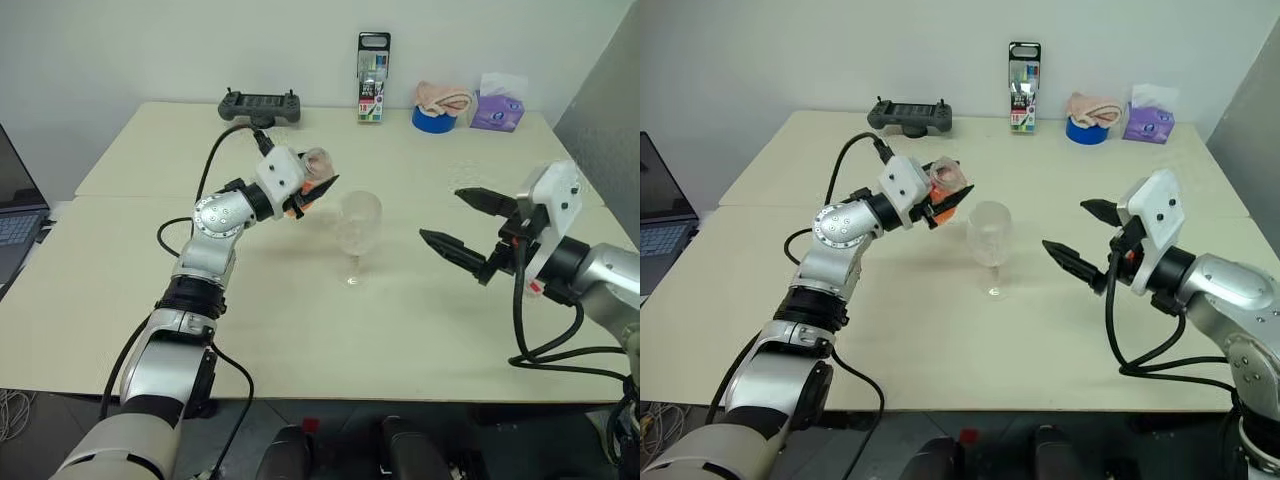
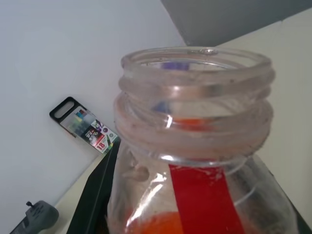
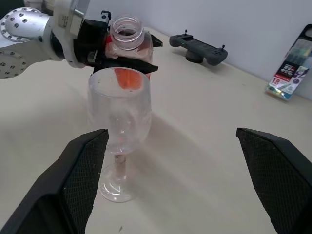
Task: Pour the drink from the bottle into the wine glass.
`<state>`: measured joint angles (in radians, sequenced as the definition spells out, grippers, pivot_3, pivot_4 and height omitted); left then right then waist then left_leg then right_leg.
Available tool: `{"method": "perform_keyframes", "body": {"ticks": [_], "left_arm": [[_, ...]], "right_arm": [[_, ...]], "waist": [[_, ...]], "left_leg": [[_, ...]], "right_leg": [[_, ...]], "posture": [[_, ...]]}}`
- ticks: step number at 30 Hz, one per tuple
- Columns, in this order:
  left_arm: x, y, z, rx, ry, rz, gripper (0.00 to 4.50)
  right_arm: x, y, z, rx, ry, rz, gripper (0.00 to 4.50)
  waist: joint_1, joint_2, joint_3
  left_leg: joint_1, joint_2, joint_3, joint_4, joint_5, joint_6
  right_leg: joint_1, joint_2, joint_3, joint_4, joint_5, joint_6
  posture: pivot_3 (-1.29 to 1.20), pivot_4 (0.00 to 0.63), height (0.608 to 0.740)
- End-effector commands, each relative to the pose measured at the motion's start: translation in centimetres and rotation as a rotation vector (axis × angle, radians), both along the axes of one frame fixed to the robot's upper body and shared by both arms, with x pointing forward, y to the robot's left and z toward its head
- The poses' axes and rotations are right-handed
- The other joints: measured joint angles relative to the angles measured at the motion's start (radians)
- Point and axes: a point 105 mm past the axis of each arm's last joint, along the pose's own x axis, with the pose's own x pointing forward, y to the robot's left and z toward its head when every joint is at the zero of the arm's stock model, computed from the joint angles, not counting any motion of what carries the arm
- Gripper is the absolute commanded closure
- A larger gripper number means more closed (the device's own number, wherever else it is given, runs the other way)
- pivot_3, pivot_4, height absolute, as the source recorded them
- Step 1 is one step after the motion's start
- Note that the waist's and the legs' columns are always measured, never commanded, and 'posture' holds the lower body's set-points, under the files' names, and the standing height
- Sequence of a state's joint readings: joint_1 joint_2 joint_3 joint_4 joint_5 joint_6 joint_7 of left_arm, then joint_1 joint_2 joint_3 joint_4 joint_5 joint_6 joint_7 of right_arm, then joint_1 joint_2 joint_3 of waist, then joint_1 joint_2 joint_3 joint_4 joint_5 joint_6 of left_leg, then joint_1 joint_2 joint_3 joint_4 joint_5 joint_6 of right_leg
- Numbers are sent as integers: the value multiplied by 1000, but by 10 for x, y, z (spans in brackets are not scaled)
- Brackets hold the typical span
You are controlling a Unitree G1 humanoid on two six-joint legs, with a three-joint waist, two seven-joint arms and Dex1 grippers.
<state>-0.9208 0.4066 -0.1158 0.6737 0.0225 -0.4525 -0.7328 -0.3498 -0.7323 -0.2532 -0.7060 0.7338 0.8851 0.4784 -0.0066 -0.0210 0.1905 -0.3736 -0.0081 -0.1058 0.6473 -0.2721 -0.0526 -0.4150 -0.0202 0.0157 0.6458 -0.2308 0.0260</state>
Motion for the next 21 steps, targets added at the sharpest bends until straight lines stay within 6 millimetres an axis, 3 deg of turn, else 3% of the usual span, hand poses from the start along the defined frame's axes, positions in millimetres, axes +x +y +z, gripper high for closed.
{"method": "perform_keyframes", "body": {"ticks": [1,10,21], "left_arm": [[-9,-12,34,41,-203,-62,2712],[-18,-18,34,115,-320,-121,2716],[-16,-28,37,206,-396,-125,2734]], "right_arm": [[-10,3,3,-7,-41,1,0],[-29,15,-11,0,11,64,0],[-20,12,-9,-14,10,59,0]], "waist": [[2,0,0],[1,0,0],[0,0,0]], "left_leg": [[0,0,0,0,0,0],[-1,0,0,0,0,0],[-2,0,0,2,0,0]], "right_leg": [[0,0,0,0,0,0],[-2,0,0,1,1,-2],[-2,1,0,1,1,0]], "posture": [[0,150,740],[0,150,740],[0,150,740]]}}
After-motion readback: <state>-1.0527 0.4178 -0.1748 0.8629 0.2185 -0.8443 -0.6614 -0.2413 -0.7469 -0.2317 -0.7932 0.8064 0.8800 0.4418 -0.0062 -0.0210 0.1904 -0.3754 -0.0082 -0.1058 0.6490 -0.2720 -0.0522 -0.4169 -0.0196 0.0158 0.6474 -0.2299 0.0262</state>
